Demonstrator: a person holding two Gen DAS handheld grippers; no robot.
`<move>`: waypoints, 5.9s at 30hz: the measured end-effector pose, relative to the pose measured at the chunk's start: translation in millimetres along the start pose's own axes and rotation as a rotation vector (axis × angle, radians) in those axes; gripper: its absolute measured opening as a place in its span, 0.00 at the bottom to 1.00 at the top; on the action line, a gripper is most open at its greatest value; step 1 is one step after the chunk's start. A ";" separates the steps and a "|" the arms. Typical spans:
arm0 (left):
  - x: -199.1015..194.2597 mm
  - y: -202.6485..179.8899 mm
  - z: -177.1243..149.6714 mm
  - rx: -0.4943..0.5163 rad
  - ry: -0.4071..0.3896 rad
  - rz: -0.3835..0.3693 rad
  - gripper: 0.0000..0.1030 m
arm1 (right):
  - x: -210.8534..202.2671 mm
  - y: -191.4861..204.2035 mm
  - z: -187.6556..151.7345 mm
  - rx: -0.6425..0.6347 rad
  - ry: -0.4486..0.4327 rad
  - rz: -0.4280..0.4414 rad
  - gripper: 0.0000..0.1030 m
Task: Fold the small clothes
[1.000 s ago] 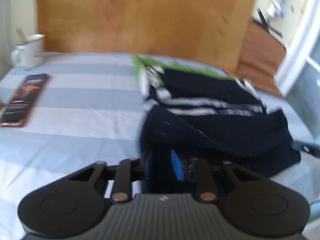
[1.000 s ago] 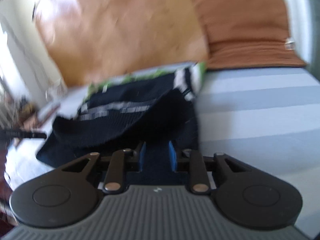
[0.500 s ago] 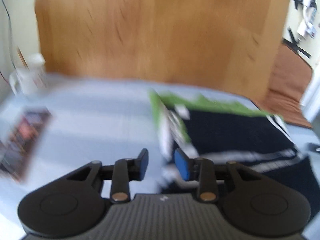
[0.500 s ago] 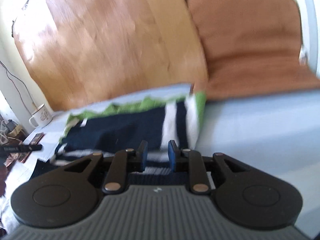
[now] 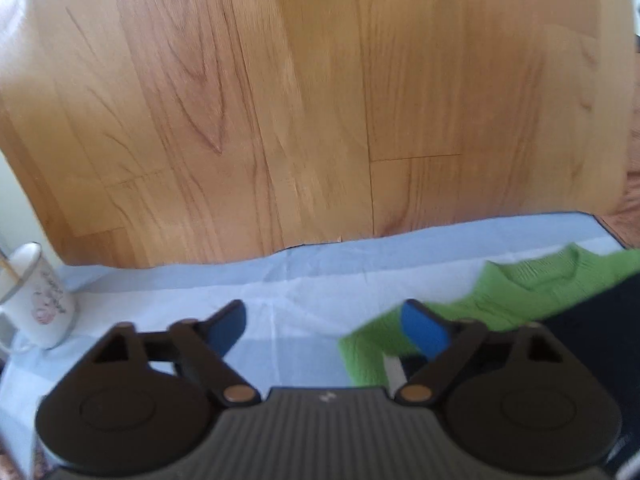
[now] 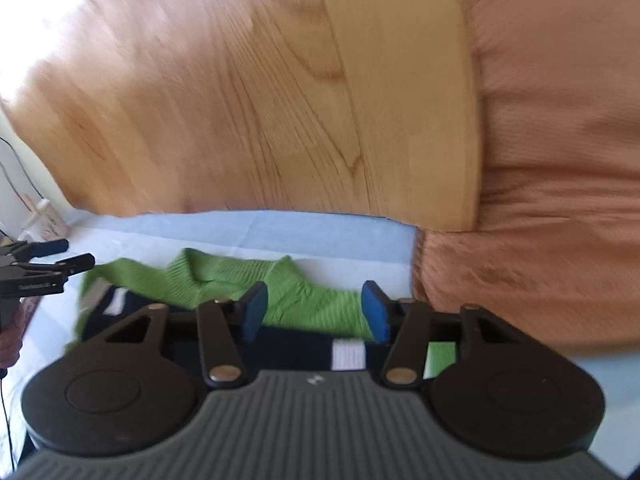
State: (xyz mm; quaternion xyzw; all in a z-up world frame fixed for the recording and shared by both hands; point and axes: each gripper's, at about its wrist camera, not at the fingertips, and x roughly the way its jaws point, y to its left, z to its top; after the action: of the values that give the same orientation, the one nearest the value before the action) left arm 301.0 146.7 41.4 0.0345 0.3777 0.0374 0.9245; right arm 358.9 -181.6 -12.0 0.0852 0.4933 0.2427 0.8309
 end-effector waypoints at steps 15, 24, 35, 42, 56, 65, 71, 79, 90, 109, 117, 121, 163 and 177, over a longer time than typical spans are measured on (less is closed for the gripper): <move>-3.1 -14.0 -18.5 0.004 -0.084 -0.158 0.08 | 24.6 33.1 4.7 -0.074 0.034 0.045 0.12; -149.4 9.8 -80.1 -0.027 -0.294 -0.250 0.05 | -131.4 77.9 -66.8 -0.212 -0.143 0.117 0.12; -232.0 -0.3 -230.7 0.012 -0.277 -0.238 0.02 | -173.7 96.3 -249.8 -0.184 -0.151 0.112 0.12; -223.4 24.2 -246.2 -0.149 -0.176 -0.255 0.09 | -178.4 81.0 -274.8 -0.026 -0.195 0.162 0.31; -160.4 9.2 -176.1 -0.253 -0.054 -0.340 0.29 | -181.9 9.2 -232.5 0.314 -0.382 -0.013 0.49; -173.6 38.9 -165.1 -0.313 0.044 -0.411 0.16 | -213.4 40.6 -254.1 0.240 -0.417 -0.008 0.10; -146.4 12.0 -176.6 -0.185 0.069 -0.275 0.31 | -172.0 26.5 -276.8 0.264 -0.374 -0.063 0.13; -196.7 26.5 -173.2 -0.265 -0.142 -0.233 0.39 | -199.8 6.4 -280.1 0.382 -0.437 -0.024 0.46; -158.1 -66.3 -139.9 -0.200 -0.042 -0.586 0.11 | -178.7 3.5 -285.6 0.526 -0.349 0.113 0.65; -107.9 -71.8 -131.0 -0.264 0.056 -0.682 0.36 | -199.2 62.8 -257.5 0.399 -0.444 0.153 0.28; -148.1 56.7 -149.1 -0.506 -0.142 -0.598 0.48 | -183.2 200.2 -204.3 -0.093 -0.407 0.179 0.24; -155.3 90.7 -166.7 -0.562 -0.166 -0.533 0.54 | -140.7 271.5 -201.5 -0.330 -0.314 0.208 0.22; -92.3 15.6 -168.1 -0.388 -0.017 -0.637 0.81 | -76.1 160.2 -174.9 0.007 -0.236 0.374 0.48; 32.1 -97.5 -17.9 -0.196 -0.066 -0.559 0.81 | -17.5 34.9 -67.0 0.149 -0.387 0.174 0.48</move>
State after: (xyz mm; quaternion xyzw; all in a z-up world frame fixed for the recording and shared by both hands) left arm 315.5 53.5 -2.7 -0.1590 0.3368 -0.1836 0.9097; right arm 283.2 -166.4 -18.5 0.2335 0.3319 0.2555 0.8775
